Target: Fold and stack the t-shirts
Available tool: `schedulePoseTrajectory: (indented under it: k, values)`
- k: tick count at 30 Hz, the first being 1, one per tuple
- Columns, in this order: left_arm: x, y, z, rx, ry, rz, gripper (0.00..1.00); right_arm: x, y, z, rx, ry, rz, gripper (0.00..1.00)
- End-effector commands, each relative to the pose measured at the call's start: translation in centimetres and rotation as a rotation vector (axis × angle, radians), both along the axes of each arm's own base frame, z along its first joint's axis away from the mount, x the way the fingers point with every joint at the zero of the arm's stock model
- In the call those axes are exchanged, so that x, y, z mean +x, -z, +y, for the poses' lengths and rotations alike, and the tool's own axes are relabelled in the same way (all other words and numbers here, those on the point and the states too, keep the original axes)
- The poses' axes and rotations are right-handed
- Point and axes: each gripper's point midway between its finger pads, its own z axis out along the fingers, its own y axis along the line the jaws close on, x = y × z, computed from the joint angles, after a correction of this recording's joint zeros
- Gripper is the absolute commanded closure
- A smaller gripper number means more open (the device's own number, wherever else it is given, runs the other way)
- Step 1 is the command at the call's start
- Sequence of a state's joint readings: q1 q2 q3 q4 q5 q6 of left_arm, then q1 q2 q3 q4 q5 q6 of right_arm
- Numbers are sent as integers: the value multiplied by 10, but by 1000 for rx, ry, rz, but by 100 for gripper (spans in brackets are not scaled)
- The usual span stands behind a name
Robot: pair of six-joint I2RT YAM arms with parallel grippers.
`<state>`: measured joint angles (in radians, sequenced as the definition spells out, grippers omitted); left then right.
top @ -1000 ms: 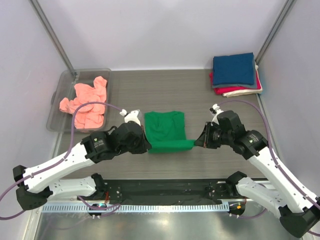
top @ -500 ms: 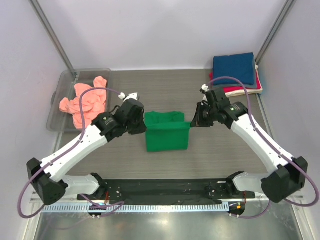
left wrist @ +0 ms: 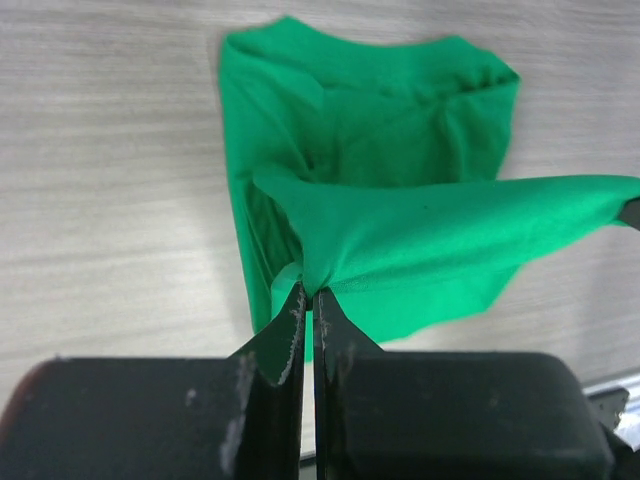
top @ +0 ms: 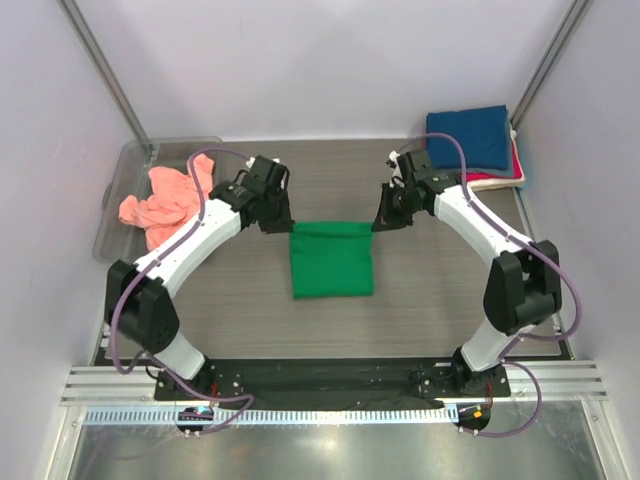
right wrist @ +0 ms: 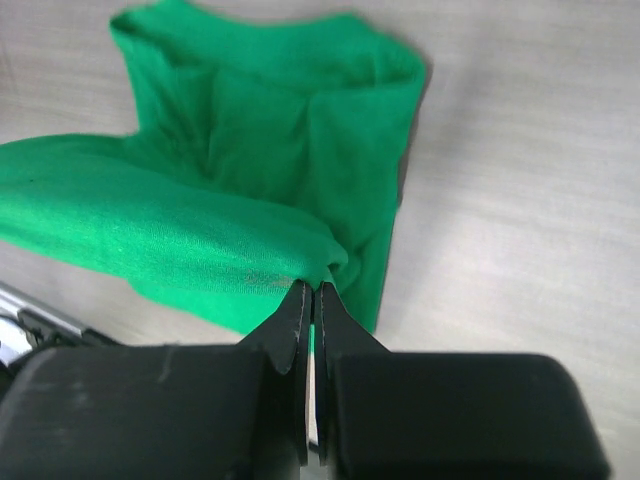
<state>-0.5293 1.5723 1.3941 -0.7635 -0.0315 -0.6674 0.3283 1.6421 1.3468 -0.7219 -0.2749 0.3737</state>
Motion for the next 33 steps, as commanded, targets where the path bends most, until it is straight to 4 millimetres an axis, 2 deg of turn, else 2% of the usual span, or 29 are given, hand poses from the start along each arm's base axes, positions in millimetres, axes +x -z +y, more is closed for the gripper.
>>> schedulePoseTrajectory:
  k: [1,2,3,4,5,6,7,8,9,10,11,12,13,14,15,16,18,19,21,22,23,24,26,27,28,29,30,31,33]
  values:
    - [27,-3,14,18,-1,-22,100,34,-9,-9,-24,20,-72,99]
    - [32,8,14,25,-2,5,100,41,-12,-7,-13,21,-84,99]
    - [40,9,15,27,-10,3,100,46,0,-4,-11,15,-56,99]
    - [45,13,16,10,-7,16,100,51,3,-4,-11,20,-48,99]
    - [51,28,15,8,-5,52,100,60,1,-3,-5,27,-55,99]
    - [60,27,15,0,-8,47,100,65,12,-1,-12,26,-35,99]
    - [68,32,20,0,-20,57,100,75,9,1,-2,28,-45,99]
    - [75,48,20,5,-23,95,100,80,11,2,1,29,-41,89]
    - [78,52,20,-6,-18,120,99,86,26,4,-1,26,-12,80]
    - [93,46,21,-25,-20,101,96,92,28,5,-3,25,-13,72]
    - [99,48,20,-34,-17,109,82,103,19,2,4,39,-27,55]
    - [101,67,24,-14,-28,169,80,111,20,1,7,46,-29,45]
    - [119,49,25,-29,-40,130,79,117,25,0,3,54,-26,37]
    - [123,49,26,-24,-41,137,72,128,14,-3,4,66,-49,27]
    - [122,54,29,-3,-44,180,66,133,12,-11,-3,85,-51,24]
    - [131,37,29,0,-41,140,60,136,8,-17,-11,98,-55,23]
    - [127,29,32,15,-27,134,53,134,5,-31,-30,119,-61,21]
    - [126,12,35,15,-25,96,51,130,4,-35,-31,122,-67,21]
    - [116,14,39,28,-7,90,46,113,10,-35,-9,105,-66,18]
    - [109,1,41,20,-3,67,46,103,27,-35,8,93,-46,16]
    - [102,2,42,21,-1,72,46,96,25,-29,45,77,-49,15]
    - [90,13,45,24,1,103,46,87,28,-18,114,47,-23,15]
    - [75,-3,45,-9,15,68,46,72,42,-7,185,20,4,13]
    - [59,12,50,3,15,107,46,66,43,-1,234,5,21,12]
    - [52,11,52,0,11,104,46,63,46,2,254,-3,23,11]
    - [43,-4,56,-8,8,63,46,60,53,5,270,-8,20,9]
    - [36,-5,58,-6,7,61,46,59,57,6,283,-11,29,9]
    - [23,1,63,3,5,79,46,57,59,10,303,-16,38,9]
    - [9,-13,70,1,1,35,46,58,71,14,313,-22,57,8]
